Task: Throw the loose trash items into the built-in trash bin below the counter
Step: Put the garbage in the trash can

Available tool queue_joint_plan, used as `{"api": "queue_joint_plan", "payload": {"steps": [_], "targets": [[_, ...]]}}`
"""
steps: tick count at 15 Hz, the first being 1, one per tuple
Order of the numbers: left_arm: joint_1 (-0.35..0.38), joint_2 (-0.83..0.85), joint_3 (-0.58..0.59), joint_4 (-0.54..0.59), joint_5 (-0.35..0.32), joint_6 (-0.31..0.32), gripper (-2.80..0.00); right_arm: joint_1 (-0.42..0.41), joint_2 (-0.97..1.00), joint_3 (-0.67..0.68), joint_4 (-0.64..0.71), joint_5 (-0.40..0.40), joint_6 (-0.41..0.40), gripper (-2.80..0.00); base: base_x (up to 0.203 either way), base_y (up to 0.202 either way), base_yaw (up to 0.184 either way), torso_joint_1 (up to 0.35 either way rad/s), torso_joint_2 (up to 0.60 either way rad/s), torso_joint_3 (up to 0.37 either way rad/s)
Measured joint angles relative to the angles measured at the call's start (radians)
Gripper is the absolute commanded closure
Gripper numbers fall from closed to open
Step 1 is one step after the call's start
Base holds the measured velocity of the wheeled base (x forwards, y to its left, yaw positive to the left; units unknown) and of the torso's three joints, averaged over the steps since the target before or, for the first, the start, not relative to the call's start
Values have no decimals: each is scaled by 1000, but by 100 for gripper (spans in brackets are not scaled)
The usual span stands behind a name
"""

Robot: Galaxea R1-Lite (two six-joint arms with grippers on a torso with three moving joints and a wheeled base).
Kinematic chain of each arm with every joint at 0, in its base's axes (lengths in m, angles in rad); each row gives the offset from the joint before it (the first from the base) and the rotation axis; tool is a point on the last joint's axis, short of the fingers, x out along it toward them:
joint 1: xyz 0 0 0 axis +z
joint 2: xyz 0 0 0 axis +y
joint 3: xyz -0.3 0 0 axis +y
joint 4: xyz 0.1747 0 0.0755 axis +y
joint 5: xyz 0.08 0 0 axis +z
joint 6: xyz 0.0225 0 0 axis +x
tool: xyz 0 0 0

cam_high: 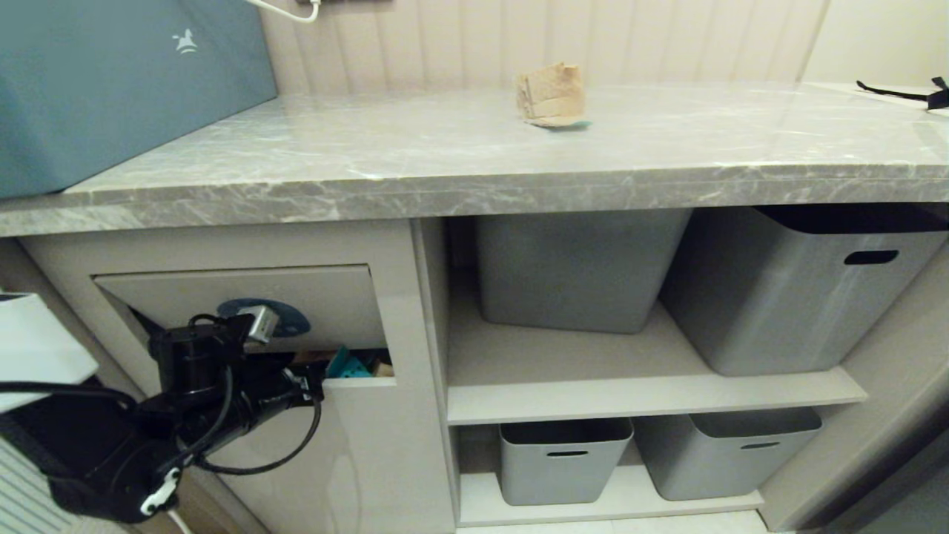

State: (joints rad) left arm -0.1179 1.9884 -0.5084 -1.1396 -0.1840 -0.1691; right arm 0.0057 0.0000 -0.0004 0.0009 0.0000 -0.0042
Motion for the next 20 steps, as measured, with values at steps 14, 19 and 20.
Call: {"api": "queue_joint_plan", "payload": {"steps": [14, 19, 20], "targets": [[43, 144, -207, -9, 116, 2, 0, 0, 0, 0, 0, 0, 0, 0, 0, 0, 0, 0, 0, 0], [43, 146, -235, -8, 117, 0, 0, 0, 0, 0, 0, 0, 0, 0, 0, 0, 0, 0, 0, 0], [43, 143, -240, -9, 117, -1, 0, 0, 0, 0, 0, 0, 0, 0, 0, 0, 0, 0, 0, 0]]}}
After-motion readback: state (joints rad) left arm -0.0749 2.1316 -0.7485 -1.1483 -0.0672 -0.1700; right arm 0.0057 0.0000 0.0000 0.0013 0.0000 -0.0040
